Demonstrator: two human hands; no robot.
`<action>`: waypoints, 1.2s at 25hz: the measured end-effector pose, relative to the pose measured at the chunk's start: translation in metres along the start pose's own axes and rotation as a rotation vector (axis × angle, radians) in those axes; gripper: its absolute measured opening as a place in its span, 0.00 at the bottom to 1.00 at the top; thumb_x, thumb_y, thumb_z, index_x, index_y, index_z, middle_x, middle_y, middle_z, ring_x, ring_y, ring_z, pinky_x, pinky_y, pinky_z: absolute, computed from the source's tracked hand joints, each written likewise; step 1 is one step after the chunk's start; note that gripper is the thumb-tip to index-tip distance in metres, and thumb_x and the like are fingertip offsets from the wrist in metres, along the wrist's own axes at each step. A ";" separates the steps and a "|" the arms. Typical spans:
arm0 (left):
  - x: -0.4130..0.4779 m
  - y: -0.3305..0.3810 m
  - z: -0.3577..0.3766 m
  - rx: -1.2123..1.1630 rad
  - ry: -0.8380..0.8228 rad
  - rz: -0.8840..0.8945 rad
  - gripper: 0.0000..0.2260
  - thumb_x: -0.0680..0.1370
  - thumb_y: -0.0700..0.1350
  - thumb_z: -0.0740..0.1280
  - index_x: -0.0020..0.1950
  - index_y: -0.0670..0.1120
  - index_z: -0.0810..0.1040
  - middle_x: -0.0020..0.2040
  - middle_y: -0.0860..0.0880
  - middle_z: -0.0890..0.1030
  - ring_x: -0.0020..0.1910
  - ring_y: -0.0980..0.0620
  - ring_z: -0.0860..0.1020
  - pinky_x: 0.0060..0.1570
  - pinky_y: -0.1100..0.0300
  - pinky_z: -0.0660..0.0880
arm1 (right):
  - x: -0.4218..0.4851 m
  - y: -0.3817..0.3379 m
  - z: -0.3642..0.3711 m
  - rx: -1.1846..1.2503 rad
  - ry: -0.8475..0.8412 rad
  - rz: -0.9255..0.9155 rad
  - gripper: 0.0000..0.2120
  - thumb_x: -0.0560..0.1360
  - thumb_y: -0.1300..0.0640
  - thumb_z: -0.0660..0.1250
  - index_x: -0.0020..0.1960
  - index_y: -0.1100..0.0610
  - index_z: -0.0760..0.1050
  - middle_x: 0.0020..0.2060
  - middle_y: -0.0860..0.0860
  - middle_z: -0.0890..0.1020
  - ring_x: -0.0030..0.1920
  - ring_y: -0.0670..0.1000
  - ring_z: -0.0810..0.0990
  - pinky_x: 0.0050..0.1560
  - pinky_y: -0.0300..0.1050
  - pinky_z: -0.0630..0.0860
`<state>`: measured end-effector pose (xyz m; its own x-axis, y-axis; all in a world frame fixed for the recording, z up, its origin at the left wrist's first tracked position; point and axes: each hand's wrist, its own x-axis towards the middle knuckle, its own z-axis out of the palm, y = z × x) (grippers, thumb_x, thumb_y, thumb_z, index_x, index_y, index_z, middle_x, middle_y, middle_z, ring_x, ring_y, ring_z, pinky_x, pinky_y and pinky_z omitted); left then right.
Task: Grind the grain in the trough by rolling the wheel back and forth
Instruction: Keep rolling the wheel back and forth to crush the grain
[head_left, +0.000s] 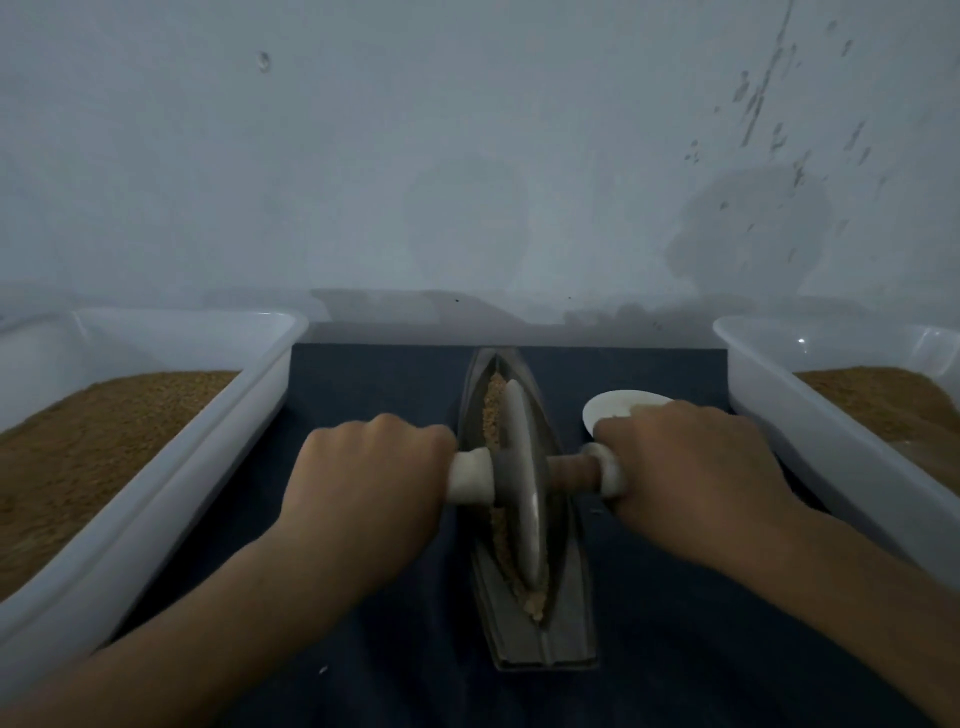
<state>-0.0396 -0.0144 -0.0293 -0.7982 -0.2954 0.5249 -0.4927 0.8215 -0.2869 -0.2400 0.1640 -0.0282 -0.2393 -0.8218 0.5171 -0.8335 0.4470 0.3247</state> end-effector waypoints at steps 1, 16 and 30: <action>0.004 0.002 0.001 0.017 -0.053 -0.022 0.23 0.61 0.51 0.76 0.35 0.56 0.59 0.28 0.56 0.54 0.24 0.56 0.49 0.27 0.64 0.47 | 0.004 0.000 0.004 -0.002 -0.034 0.010 0.19 0.58 0.47 0.70 0.30 0.46 0.58 0.25 0.43 0.62 0.25 0.41 0.56 0.27 0.36 0.46; 0.012 -0.001 0.003 0.058 -0.059 0.007 0.20 0.61 0.52 0.75 0.34 0.57 0.62 0.29 0.57 0.53 0.23 0.55 0.54 0.27 0.65 0.48 | 0.004 -0.002 0.012 0.073 -0.058 0.040 0.21 0.63 0.48 0.69 0.31 0.43 0.54 0.26 0.43 0.66 0.26 0.41 0.62 0.26 0.37 0.50; 0.003 0.001 -0.005 -0.003 0.004 0.044 0.28 0.55 0.50 0.79 0.35 0.55 0.58 0.28 0.56 0.54 0.24 0.54 0.52 0.29 0.65 0.44 | -0.008 -0.001 0.004 0.007 -0.018 0.019 0.16 0.61 0.44 0.68 0.31 0.43 0.59 0.25 0.42 0.64 0.25 0.40 0.54 0.28 0.36 0.43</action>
<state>-0.0406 -0.0125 -0.0244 -0.8180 -0.2569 0.5147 -0.4559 0.8351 -0.3078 -0.2393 0.1688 -0.0357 -0.2637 -0.8195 0.5088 -0.8324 0.4599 0.3094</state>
